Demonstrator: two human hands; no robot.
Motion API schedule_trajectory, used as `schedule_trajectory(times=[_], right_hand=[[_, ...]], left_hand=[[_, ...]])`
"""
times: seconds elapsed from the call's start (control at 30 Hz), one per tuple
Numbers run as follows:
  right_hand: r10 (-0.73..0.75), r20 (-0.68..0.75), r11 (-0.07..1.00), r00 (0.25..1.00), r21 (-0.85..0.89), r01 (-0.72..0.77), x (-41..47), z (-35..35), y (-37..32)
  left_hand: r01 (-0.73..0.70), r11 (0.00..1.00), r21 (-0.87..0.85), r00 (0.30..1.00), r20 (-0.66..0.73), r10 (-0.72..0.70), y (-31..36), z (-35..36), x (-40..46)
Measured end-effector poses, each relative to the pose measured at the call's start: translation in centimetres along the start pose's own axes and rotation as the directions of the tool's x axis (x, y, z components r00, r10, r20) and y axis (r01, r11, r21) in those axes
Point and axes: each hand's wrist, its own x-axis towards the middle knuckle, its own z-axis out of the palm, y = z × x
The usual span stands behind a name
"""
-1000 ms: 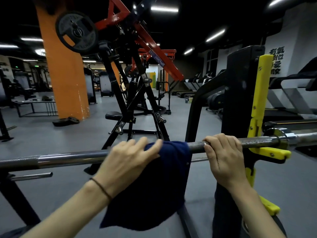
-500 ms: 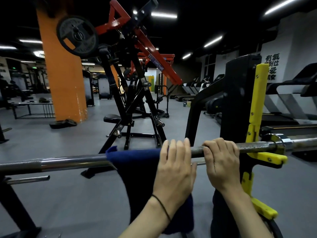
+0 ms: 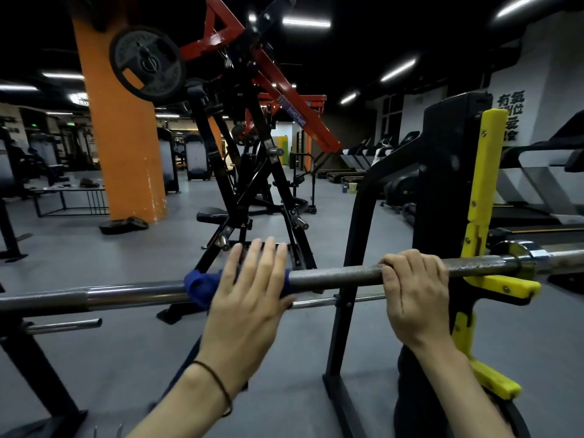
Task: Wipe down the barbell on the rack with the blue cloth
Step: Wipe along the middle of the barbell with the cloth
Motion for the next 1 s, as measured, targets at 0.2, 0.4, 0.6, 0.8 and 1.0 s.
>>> schedule_trajectory(times=[0.2,0.4,0.6,0.8,1.0], right_hand=[[0.016,0.021,1.000,1.000,-0.015,-0.016,-0.1,0.0,0.1],[-0.038,0.051,0.999,0.998,-0.020,0.039,0.1,-0.5,1.1],[-0.046,0.035,0.999,0.998,0.002,0.046,0.1,-0.6,1.0],[-0.112,0.067,0.994,0.991,0.015,0.111,-0.5,-0.3,1.4],[-0.199,0.078,0.979,0.977,-0.025,0.202,-0.1,-1.0,4.1]], left_hand=[[-0.102,0.993,-0.053,0.995,-0.014,0.101,7.2,0.8,6.3],[-0.121,0.980,-0.158,0.992,0.026,0.127,8.6,0.6,8.3],[-0.189,0.977,-0.098,0.979,-0.098,0.179,2.0,-0.1,2.8],[-0.047,0.999,0.012,0.996,-0.074,0.048,0.3,0.1,0.3],[0.038,0.997,-0.073,0.999,-0.021,-0.040,9.7,1.1,5.5]])
